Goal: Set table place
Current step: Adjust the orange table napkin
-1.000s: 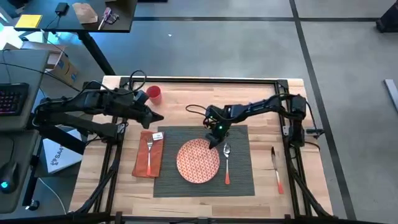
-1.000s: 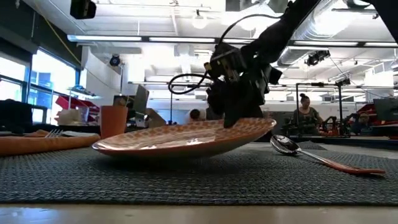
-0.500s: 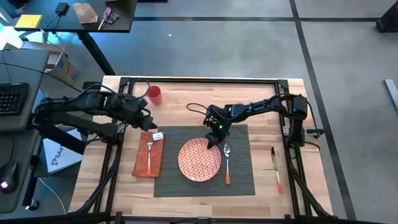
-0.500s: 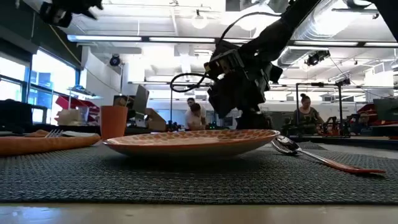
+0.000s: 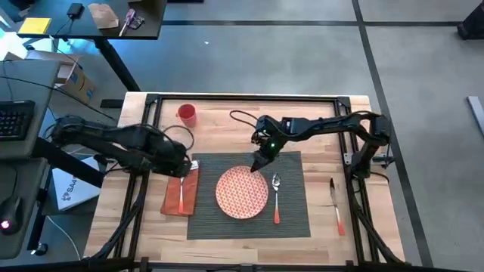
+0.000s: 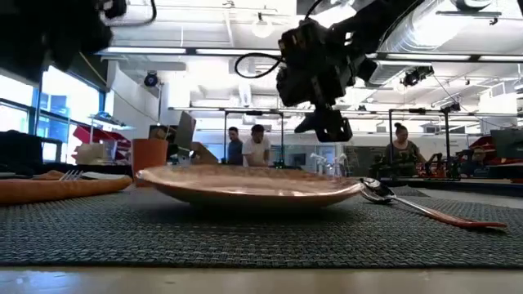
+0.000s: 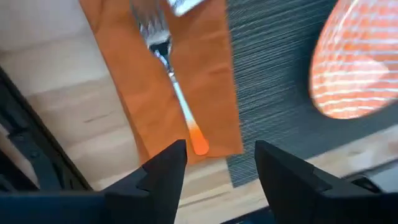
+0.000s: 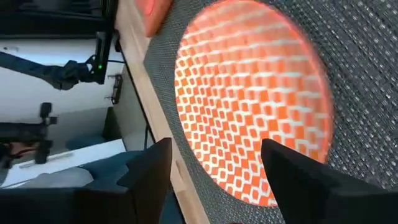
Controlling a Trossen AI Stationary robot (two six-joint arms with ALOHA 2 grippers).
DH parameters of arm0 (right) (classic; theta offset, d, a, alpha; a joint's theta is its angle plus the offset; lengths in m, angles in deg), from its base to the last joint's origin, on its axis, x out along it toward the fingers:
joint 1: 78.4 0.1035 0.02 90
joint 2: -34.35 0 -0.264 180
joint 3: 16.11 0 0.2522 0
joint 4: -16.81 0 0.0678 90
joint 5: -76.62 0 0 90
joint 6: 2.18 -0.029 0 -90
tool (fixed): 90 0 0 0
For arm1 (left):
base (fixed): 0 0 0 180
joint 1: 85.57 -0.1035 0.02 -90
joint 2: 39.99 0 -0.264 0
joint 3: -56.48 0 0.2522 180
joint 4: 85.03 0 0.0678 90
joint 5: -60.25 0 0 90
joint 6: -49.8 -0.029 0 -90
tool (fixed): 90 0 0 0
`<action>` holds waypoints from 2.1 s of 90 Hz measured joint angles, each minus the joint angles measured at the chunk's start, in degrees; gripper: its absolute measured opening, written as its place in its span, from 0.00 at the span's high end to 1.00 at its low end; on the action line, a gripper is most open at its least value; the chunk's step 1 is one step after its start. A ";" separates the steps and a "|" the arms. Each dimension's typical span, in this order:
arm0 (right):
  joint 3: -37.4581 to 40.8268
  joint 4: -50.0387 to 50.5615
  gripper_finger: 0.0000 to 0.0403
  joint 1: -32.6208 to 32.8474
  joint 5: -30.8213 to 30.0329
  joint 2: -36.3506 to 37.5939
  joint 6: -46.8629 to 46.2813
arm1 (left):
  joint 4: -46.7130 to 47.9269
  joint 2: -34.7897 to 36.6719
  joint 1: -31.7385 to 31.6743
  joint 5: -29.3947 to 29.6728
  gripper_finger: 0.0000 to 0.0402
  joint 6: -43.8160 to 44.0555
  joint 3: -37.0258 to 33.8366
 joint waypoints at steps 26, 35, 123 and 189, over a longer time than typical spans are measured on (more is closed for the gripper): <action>0.02 1.83 0.43 -0.02 0.04 0.00 2.55 | -14.49 -2.03 2.09 0.77 0.54 0.88 -9.30; 0.02 1.96 0.43 -0.05 0.02 0.00 2.68 | -23.31 -3.32 3.16 1.25 0.56 -1.19 -10.29; 0.09 2.34 0.43 -0.33 0.80 -0.07 3.99 | -27.35 -26.13 5.69 -1.36 0.99 -3.88 -5.29; 0.09 2.42 0.43 -0.33 3.69 -0.07 4.25 | -43.09 -34.32 7.71 -2.50 1.00 -2.07 0.63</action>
